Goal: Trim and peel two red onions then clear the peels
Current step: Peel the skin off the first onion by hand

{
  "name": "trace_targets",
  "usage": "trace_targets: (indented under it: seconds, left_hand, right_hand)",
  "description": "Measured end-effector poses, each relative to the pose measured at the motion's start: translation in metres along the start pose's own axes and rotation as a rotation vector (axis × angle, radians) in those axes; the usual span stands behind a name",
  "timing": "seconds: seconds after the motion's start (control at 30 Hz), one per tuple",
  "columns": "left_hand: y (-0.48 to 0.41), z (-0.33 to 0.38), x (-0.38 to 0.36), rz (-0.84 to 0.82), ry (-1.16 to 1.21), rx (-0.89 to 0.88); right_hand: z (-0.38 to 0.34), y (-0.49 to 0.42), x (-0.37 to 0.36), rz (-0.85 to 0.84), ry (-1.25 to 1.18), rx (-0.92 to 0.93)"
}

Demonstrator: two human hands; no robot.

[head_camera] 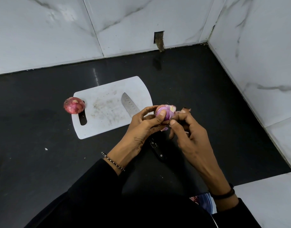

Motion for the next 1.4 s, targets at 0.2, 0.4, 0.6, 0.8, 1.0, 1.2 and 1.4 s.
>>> trace_targets:
  seconds: [0.2, 0.4, 0.6, 0.8, 1.0, 1.2, 1.4]
  left_hand:
    - [0.0, -0.006, -0.001, 0.027, -0.03, -0.016]
    - [-0.001, -0.009, 0.001, 0.049, -0.093, -0.068]
    - [0.0, -0.008, 0.002, 0.024, -0.118, -0.056]
    - [0.001, -0.005, 0.002, -0.027, -0.093, -0.081]
    - [0.002, -0.003, 0.008, -0.046, -0.215, -0.139]
    - [0.001, -0.004, 0.013, -0.014, -0.241, -0.168]
    - [0.0, -0.007, 0.015, 0.014, -0.239, -0.148]
  right_hand:
    - [0.003, 0.003, -0.002, -0.028, -0.041, -0.022]
    - [0.002, 0.004, -0.004, -0.052, -0.151, -0.071]
    - [0.001, 0.004, -0.001, -0.063, -0.231, -0.079]
    - [0.006, 0.002, 0.005, 0.091, -0.184, -0.083]
    - [0.01, -0.001, 0.004, 0.113, -0.078, -0.079]
    - [0.007, -0.003, 0.003, 0.131, 0.008, -0.008]
    - [0.008, -0.006, 0.0, 0.197, 0.103, 0.022]
Point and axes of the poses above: each hand's wrist, its own y-axis away from the middle knuckle, its own x-axis out of the back of the hand, z = x × y, the point moved 1 cm from there along -y, towards the middle knuckle
